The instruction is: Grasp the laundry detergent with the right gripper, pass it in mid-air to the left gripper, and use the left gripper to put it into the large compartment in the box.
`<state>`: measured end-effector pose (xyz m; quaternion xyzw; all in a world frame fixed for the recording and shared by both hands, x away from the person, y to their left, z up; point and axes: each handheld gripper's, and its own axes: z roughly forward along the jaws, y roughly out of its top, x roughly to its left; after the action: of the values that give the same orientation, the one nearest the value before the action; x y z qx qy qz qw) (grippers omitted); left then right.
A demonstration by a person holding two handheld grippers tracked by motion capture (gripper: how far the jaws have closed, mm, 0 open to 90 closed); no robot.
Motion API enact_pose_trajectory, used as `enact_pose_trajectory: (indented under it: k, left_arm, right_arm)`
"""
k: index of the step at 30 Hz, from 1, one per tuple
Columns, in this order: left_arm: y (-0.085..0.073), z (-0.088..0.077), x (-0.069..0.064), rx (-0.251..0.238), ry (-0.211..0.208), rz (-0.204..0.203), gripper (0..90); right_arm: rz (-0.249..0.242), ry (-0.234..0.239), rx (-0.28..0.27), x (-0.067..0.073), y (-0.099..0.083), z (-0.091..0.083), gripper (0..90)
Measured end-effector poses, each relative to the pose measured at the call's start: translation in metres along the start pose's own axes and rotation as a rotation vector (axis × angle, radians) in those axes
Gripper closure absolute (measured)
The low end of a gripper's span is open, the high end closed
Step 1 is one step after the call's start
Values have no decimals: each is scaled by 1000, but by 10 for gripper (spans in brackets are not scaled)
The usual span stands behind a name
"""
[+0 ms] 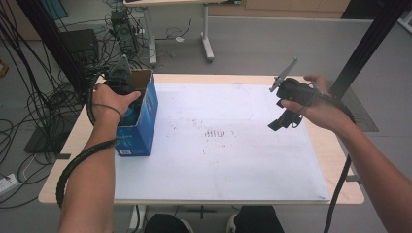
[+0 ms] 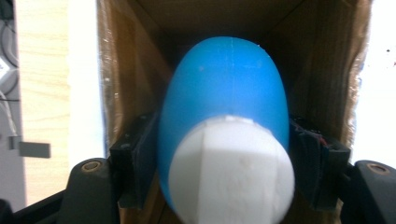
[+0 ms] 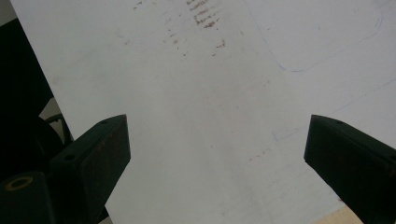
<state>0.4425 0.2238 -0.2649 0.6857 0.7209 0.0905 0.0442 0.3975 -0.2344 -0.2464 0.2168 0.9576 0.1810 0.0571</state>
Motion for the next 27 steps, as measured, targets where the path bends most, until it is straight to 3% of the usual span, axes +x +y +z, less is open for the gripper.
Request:
enact_pose_trajectory:
  k: [17,20,27]
  left_arm:
    - [-7,-50,-5,-41,24,40,242]
    - [-8,-60,-10,-61,9,57,212]
    - [-11,-69,-38,-72,-7,147,165]
  right_arm:
    - [6,8,-7,2,3,-2,71]
    - [15,10,-5,1,3,-1,71]
    - [19,17,3,-1,8,4,71]
